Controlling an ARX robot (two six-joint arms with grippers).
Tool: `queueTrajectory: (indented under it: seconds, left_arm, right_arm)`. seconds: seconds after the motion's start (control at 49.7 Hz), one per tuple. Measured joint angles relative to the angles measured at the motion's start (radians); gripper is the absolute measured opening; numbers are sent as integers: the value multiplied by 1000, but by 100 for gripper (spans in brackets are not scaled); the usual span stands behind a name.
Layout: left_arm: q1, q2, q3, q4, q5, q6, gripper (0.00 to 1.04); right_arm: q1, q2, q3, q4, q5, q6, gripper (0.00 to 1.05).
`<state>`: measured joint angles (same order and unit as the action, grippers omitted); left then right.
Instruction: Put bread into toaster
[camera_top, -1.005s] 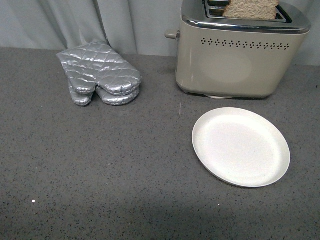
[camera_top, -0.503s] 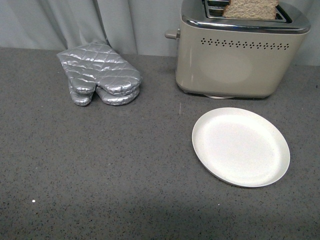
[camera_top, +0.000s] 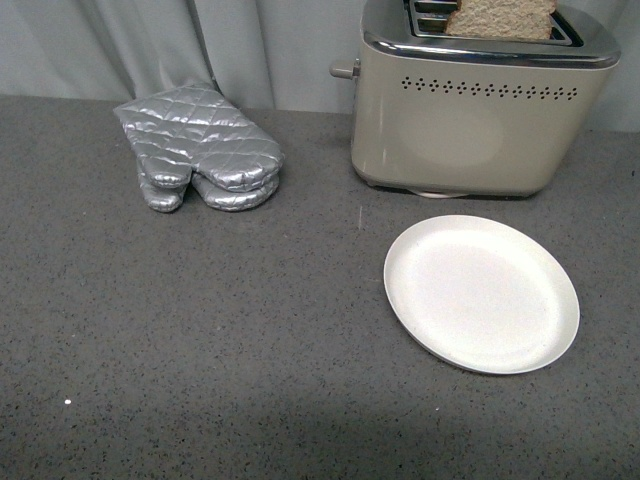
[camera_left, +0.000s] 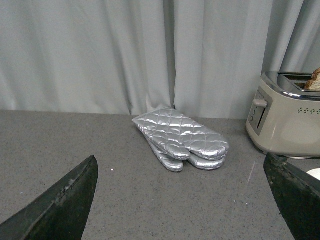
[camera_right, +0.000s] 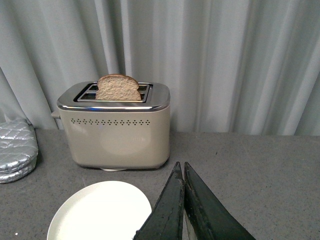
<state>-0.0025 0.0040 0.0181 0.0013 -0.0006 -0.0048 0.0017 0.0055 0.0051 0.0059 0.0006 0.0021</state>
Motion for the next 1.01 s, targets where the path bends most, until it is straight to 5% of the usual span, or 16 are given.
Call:
queueTrajectory:
  seconds: [0.181,0.764,1.005]
  left_arm:
    - [0,0,0,0,0,0,98]
    - [0,0,0,0,0,0,98]
    - [0,0,0,0,0,0,98]
  right_arm:
    - [0,0,0,-4,0,-1,3]
    - [0,-2,0,-4,0,0,97]
    - [0,-2,0,-4,0,0,95]
